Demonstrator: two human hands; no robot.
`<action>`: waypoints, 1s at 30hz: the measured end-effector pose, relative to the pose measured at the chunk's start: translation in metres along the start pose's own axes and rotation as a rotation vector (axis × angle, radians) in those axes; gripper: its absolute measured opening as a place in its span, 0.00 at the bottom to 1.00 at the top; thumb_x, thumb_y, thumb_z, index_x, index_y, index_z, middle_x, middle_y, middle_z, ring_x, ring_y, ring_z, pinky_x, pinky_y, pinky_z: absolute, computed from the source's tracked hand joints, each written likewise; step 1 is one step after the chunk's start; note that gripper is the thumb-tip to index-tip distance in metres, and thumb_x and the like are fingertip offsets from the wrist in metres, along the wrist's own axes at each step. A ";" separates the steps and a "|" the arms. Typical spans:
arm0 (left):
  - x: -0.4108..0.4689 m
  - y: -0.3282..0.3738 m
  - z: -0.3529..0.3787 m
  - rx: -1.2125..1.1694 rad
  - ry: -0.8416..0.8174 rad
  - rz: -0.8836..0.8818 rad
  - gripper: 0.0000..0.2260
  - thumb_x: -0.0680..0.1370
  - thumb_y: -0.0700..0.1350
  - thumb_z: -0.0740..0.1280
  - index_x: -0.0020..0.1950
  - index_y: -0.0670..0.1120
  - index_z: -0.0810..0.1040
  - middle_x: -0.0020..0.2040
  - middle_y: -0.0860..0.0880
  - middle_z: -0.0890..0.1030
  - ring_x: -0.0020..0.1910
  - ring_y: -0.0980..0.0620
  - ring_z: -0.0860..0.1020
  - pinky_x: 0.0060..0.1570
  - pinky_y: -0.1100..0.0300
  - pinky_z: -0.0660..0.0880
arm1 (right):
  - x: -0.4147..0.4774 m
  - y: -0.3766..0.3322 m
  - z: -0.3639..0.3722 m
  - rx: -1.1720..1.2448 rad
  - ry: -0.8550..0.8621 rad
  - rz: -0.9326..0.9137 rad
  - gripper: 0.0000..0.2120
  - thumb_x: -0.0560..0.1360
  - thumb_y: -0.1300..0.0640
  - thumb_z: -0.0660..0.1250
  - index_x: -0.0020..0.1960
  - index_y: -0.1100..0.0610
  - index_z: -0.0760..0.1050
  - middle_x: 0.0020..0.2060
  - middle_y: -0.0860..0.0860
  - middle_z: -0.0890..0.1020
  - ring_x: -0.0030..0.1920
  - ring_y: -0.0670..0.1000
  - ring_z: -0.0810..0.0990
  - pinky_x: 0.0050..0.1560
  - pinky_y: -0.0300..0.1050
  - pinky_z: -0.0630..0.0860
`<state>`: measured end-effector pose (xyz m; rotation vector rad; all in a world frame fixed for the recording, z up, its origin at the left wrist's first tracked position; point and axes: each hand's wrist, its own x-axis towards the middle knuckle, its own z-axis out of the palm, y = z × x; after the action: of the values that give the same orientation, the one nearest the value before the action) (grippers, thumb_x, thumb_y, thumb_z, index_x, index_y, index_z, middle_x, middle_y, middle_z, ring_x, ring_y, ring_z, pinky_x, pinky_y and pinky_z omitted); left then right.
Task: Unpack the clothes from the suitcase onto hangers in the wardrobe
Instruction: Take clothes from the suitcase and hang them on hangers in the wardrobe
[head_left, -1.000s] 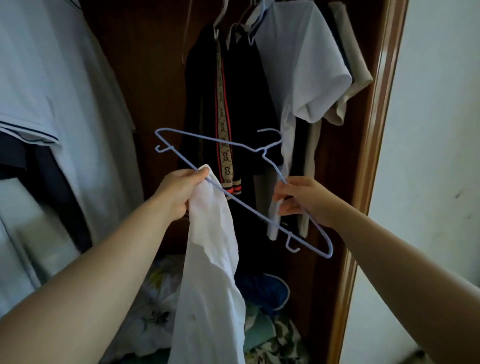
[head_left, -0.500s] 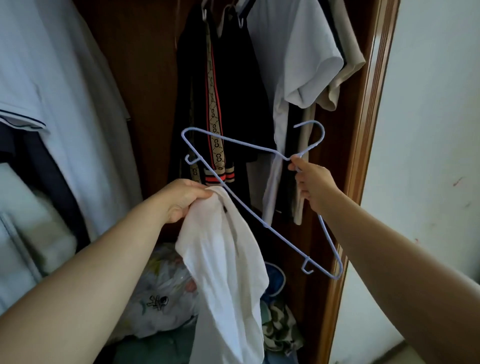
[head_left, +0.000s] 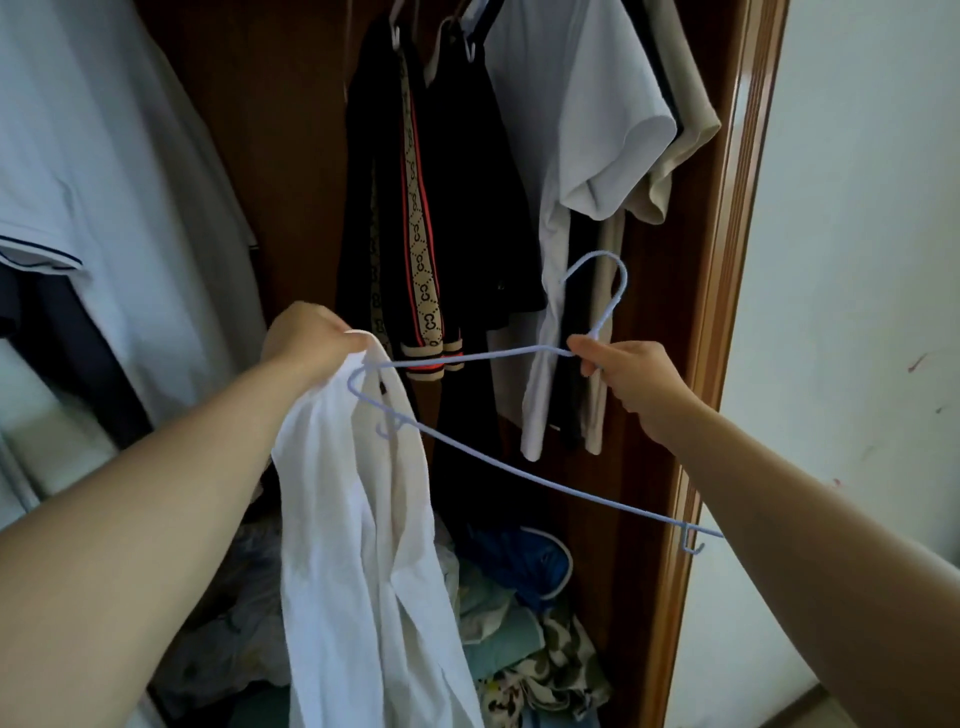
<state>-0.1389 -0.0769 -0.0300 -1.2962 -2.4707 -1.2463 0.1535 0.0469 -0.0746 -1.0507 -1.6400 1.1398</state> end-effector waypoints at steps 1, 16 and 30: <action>-0.003 0.006 0.003 0.031 -0.009 0.086 0.08 0.72 0.50 0.73 0.44 0.46 0.83 0.42 0.48 0.83 0.39 0.49 0.79 0.36 0.59 0.72 | -0.001 -0.001 0.005 -0.011 0.001 -0.024 0.19 0.70 0.40 0.71 0.34 0.56 0.78 0.26 0.50 0.66 0.26 0.47 0.64 0.29 0.37 0.63; -0.046 0.077 0.025 -0.245 -0.389 0.317 0.11 0.75 0.51 0.71 0.54 0.49 0.83 0.50 0.48 0.83 0.48 0.53 0.81 0.49 0.60 0.78 | -0.011 -0.012 0.062 0.065 0.152 -0.151 0.29 0.70 0.39 0.69 0.40 0.69 0.77 0.22 0.52 0.65 0.24 0.51 0.61 0.30 0.45 0.61; -0.003 0.061 0.019 0.188 -0.123 0.522 0.13 0.81 0.53 0.58 0.46 0.46 0.76 0.40 0.46 0.77 0.41 0.43 0.76 0.36 0.54 0.66 | -0.013 -0.009 0.023 0.042 0.290 -0.337 0.12 0.73 0.51 0.70 0.38 0.59 0.80 0.28 0.47 0.78 0.28 0.43 0.74 0.32 0.37 0.73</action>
<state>-0.0876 -0.0470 -0.0062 -1.8400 -2.0463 -0.8090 0.1338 0.0273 -0.0729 -0.8295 -1.4842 0.7585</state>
